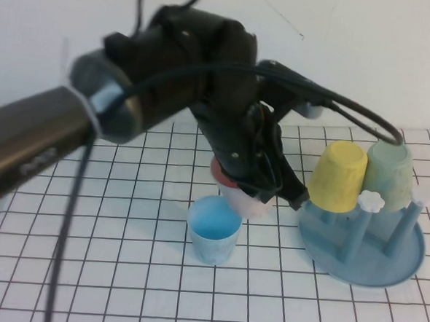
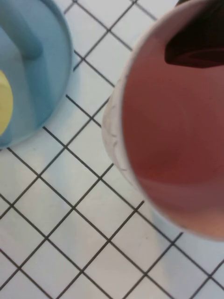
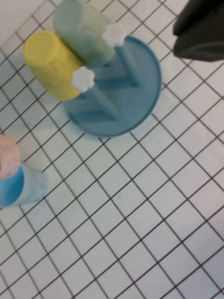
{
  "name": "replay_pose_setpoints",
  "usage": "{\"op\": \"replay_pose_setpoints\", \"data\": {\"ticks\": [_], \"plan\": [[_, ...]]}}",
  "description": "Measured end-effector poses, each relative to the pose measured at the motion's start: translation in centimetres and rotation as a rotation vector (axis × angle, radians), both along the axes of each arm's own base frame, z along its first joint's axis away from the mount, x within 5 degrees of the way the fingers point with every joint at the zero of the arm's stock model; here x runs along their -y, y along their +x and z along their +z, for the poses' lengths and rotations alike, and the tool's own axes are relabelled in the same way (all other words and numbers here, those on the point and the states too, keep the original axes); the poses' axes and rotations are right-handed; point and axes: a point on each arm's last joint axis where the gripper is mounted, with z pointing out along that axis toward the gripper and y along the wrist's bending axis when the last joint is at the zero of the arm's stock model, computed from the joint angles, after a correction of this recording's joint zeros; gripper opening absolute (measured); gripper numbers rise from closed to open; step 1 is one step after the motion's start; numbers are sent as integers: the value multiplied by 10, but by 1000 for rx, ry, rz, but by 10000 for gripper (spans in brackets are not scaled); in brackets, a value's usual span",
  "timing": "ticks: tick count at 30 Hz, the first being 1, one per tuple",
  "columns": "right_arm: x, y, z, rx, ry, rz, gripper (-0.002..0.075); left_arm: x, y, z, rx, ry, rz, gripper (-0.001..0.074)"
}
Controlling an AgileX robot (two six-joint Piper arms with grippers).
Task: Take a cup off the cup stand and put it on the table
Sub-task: Place the cup on the table
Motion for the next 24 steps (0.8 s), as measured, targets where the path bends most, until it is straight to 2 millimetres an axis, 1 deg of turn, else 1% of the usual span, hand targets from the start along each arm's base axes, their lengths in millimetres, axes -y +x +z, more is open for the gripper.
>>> {"op": "replay_pose_setpoints", "data": {"ticks": [5,10,13,18,21,24], "plan": [[11,-31,-24,-4,-14,-53,4,14,17,-30,2,35,-1,7],[16,-49,-49,-37,-8,-83,2,22,26,-54,-16,50,3,6],[17,-53,-60,-57,-9,-91,1,25,30,-56,-2,39,6,8],[19,-55,-63,-49,-15,-103,1,26,32,-56,1,36,6,8],[20,-54,-62,-36,-20,-110,1,27,32,-50,-15,49,-1,7],[21,-53,-62,-25,-28,-117,0,27,31,-38,-30,60,-10,7]]}}
